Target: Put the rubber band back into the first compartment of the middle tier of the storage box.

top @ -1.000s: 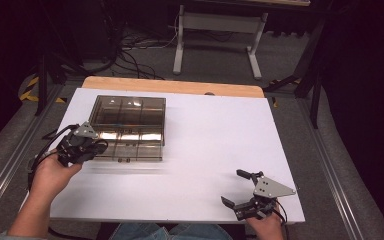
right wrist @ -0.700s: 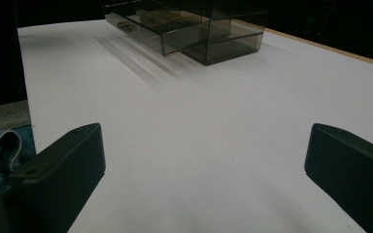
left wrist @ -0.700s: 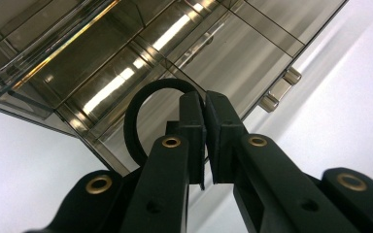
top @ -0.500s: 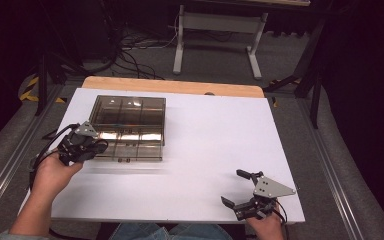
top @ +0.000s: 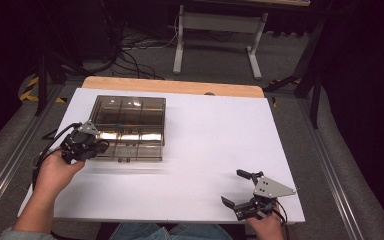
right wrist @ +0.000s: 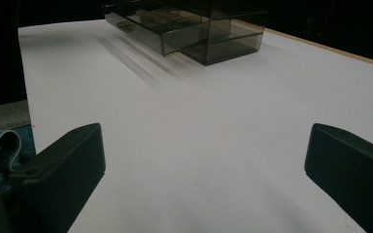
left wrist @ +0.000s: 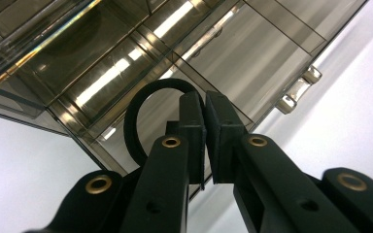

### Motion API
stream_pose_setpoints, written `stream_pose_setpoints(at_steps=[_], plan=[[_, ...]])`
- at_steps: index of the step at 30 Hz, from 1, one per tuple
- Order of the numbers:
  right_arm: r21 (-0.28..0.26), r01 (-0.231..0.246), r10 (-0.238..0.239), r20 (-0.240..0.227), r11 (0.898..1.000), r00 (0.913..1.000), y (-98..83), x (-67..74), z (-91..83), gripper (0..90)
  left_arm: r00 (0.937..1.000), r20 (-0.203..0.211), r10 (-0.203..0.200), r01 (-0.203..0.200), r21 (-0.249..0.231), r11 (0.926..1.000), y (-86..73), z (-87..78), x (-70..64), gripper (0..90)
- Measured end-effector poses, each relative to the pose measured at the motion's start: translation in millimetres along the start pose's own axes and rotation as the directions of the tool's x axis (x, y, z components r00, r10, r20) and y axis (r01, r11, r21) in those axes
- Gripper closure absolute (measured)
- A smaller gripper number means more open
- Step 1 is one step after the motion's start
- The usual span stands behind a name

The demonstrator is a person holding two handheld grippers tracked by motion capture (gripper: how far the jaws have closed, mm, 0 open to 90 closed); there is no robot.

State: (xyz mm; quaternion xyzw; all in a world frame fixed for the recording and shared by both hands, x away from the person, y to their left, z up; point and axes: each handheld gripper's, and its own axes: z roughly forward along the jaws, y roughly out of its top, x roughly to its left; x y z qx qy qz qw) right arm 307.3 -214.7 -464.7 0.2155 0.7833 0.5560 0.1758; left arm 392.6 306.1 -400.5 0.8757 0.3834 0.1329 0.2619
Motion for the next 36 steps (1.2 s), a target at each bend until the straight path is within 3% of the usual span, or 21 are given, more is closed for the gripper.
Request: stream_pose_setpoints(at_steps=[19, 28, 36], plan=[[0.001, 0.0, 0.0, -0.003, 1.0, 1.0, 0.0, 0.1, 1.0, 1.6, 0.9997, 0.016, -0.02, 0.019, 0.023, 0.9995, -1.9, 9.1, 6.2, 85.7], [0.001, -0.003, 0.003, -0.003, 1.0, 1.0, -0.2, 0.0, 0.9, 1.6, 0.9999, -0.001, -0.016, 0.016, 0.026, 0.9995, -0.9, 11.1, 7.8, 81.3], [0.0, -0.003, 0.003, -0.003, 1.0, 1.0, -0.1, 0.3, 0.4, 1.6, 0.9999, 0.0, -0.015, 0.015, -0.042, 0.999, -0.2, 0.9, 5.0, 69.1]])
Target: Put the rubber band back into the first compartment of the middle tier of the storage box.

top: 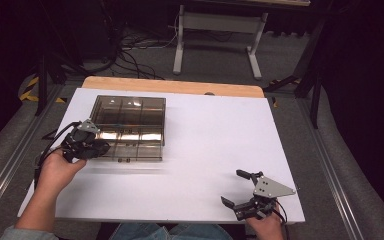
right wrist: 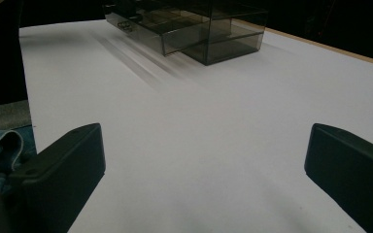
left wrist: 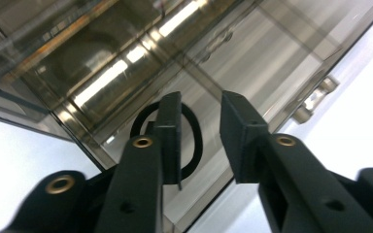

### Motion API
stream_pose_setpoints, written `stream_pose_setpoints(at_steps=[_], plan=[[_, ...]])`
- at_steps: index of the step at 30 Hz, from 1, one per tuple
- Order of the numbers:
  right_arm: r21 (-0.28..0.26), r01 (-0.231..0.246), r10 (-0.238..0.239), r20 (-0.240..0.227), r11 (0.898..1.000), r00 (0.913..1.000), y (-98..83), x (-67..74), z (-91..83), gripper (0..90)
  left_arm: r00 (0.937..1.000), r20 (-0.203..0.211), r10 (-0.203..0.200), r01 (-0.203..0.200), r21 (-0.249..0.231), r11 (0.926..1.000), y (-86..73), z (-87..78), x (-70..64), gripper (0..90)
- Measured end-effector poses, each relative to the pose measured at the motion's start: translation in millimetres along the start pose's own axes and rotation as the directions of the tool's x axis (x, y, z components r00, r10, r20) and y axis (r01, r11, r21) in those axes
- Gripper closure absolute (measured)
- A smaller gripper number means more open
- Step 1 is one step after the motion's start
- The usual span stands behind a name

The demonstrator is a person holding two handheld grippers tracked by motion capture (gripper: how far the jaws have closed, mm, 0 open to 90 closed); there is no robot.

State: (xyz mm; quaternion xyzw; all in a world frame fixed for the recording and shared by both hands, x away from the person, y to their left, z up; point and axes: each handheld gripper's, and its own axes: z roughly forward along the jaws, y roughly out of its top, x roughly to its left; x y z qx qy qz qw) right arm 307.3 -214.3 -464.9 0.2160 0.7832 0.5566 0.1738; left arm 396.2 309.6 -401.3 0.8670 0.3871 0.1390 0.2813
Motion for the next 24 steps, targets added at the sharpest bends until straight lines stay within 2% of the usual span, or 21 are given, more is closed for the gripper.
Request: stream_pose_setpoints(at_steps=[1, 4, 8, 11, 18, 24], plan=[[0.0, 0.0, 0.0, 0.0, 1.0, 1.0, 0.0, 0.0, -0.1, 1.6, 1.0, 0.007, -0.005, 0.005, -0.009, 1.0, 0.2, -1.4, -1.2, 68.8], [-0.001, 0.003, -0.003, 0.003, 1.0, 1.0, -0.1, -0.2, -0.5, 1.6, 0.9998, 0.014, 0.016, -0.016, -0.025, 0.9996, 1.5, -7.5, -4.9, 69.6], [-0.001, 0.002, -0.002, 0.003, 1.0, 1.0, -0.2, -0.2, -1.0, 1.6, 0.9974, 0.017, 0.07, -0.07, -0.048, 0.9964, 4.0, -16.2, -13.1, 82.6], [0.0, 0.001, -0.001, 0.003, 1.0, 1.0, -0.6, -0.2, -1.3, 1.6, 0.9927, 0.018, 0.119, -0.118, -0.063, 0.991, 5.9, -20.3, -19.4, 89.2], [-0.001, -0.004, 0.004, 0.007, 1.0, 1.0, -1.3, 0.3, -2.6, 1.6, 0.9808, 0.056, 0.187, -0.183, -0.072, 0.9805, 10.5, -22.4, -27.6, 89.5], [0.004, -0.001, 0.001, 0.011, 1.0, 0.9999, -1.3, 1.4, -3.8, 1.6, 0.9747, 0.079, 0.209, -0.204, -0.072, 0.9764, 12.0, -22.6, -32.0, 89.5]])
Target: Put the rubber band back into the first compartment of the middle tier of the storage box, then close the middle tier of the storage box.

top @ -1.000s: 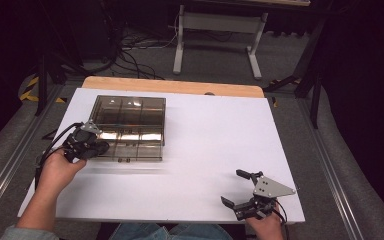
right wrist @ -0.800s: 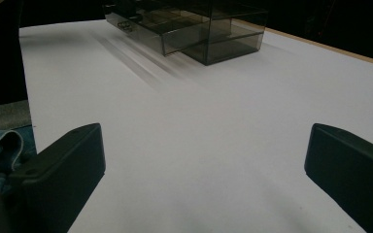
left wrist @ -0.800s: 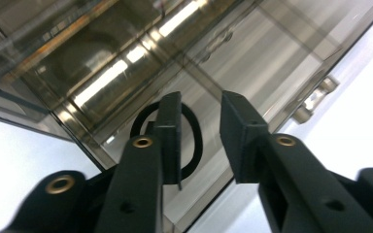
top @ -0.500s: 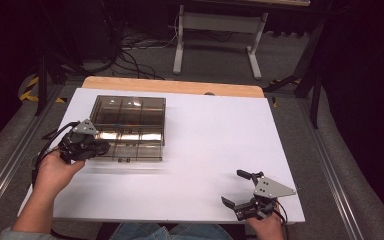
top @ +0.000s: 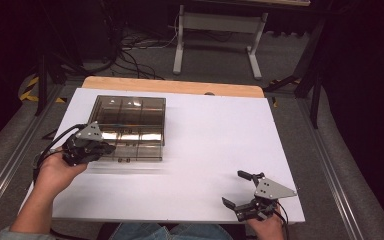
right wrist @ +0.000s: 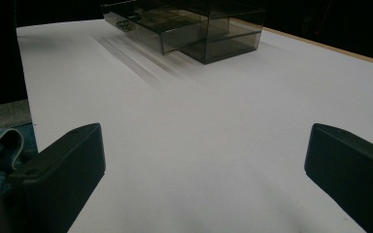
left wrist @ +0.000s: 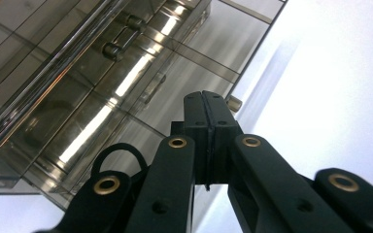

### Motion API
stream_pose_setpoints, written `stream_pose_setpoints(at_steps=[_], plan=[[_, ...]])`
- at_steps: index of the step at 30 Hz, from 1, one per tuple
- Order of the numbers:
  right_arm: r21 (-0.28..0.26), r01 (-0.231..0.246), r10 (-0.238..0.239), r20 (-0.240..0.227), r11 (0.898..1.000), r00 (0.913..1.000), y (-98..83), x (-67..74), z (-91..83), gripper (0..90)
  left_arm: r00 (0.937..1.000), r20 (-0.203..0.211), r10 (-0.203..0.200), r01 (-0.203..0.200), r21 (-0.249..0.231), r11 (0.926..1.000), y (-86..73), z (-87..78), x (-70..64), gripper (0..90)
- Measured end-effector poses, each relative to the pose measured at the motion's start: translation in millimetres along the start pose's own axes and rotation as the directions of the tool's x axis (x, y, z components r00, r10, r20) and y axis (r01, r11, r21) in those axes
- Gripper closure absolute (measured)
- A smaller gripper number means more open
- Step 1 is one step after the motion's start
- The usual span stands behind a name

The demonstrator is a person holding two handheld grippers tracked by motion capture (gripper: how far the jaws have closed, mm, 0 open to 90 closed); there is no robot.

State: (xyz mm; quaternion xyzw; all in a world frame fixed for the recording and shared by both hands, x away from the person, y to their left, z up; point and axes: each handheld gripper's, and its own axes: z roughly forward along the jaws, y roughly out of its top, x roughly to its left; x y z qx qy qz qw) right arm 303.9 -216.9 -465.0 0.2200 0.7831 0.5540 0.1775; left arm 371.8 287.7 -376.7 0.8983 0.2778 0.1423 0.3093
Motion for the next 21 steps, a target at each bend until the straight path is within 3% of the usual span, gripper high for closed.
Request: stream_pose_setpoints(at_steps=[5, 11, 21], plan=[[0.002, 0.003, -0.003, 0.001, 1.0, 1.0, 0.0, -0.1, 0.5, 1.6, 0.9988, 0.02, 0.045, -0.046, 0.021, 0.9987, 1.9, 1.1, -6.7, 89.5], [-0.003, -0.002, 0.002, -0.004, 1.0, 1.0, -0.2, 0.1, -0.4, 1.6, 0.9966, 0.042, 0.071, -0.073, 0.038, 0.9966, 3.6, 3.0, -10.4, 89.5], [0.004, 0.004, -0.003, -0.008, 1.0, 1.0, -0.2, 0.7, 0.7, 1.6, 0.9876, 0.08, 0.135, -0.14, 0.059, 0.9884, 7.8, 11.0, -21.3, 89.5]])
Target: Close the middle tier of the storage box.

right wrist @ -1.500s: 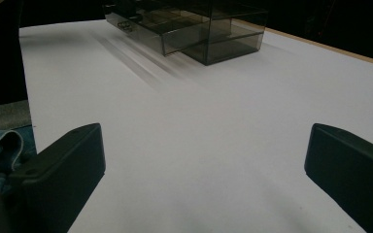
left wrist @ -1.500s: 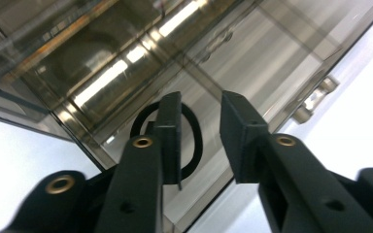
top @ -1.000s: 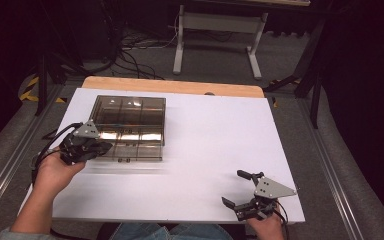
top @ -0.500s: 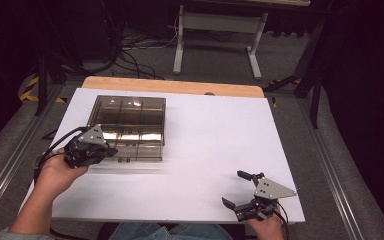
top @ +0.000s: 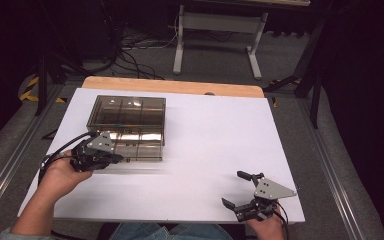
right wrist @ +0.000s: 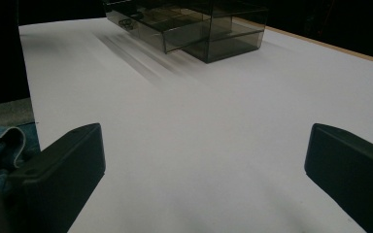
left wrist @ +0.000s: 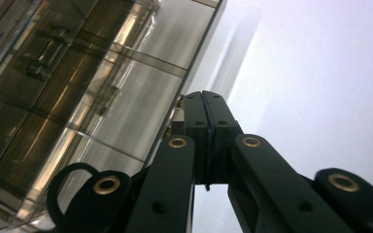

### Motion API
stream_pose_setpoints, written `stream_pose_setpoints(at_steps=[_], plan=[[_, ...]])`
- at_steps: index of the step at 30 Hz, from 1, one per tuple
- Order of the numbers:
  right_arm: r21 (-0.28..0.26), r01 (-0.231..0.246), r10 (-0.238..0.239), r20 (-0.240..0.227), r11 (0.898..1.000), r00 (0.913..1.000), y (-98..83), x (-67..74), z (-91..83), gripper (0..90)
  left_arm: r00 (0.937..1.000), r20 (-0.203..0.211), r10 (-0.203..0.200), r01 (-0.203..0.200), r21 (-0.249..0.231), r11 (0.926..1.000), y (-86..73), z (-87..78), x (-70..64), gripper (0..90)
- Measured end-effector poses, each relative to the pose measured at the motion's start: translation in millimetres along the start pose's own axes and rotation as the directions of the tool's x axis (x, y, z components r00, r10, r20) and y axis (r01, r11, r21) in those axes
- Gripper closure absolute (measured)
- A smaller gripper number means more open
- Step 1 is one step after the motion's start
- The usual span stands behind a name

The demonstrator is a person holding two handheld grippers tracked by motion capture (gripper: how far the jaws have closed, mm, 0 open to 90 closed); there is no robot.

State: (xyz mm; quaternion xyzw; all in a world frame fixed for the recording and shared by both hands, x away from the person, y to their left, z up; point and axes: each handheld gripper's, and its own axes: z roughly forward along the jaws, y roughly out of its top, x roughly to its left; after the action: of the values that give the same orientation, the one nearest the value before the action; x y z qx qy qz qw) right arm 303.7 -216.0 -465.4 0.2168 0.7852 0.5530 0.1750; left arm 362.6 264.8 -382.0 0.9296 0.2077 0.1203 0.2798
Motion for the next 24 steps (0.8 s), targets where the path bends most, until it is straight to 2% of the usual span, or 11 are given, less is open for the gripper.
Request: stream_pose_setpoints(at_steps=[7, 9, 14, 24], plan=[[-0.002, 0.002, -0.002, 0.001, 1.0, 1.0, -0.1, -0.2, -0.1, 1.5, 0.9994, 0.013, 0.031, -0.031, 0.023, 0.9992, 3.3, 7.9, -3.2, 89.5], [-0.003, 0.001, -0.001, 0.0, 1.0, 1.0, -0.1, -0.2, -0.3, 1.5, 0.9996, 0.004, 0.027, -0.027, 0.043, 0.9987, 4.2, 11.4, -2.7, 89.5], [-0.005, -0.001, 0.001, -0.002, 1.0, 1.0, -0.4, -0.6, 0.2, 1.5, 0.9993, 0.02, 0.031, -0.032, 0.058, 0.9978, 4.2, 18.8, -2.2, 89.5], [-0.005, -0.001, 0.001, -0.001, 1.0, 1.0, -0.2, -0.3, -0.1, 1.5, 0.9984, 0.009, 0.055, -0.056, 0.106, 0.9928, 5.2, 28.9, -4.2, 89.5]])
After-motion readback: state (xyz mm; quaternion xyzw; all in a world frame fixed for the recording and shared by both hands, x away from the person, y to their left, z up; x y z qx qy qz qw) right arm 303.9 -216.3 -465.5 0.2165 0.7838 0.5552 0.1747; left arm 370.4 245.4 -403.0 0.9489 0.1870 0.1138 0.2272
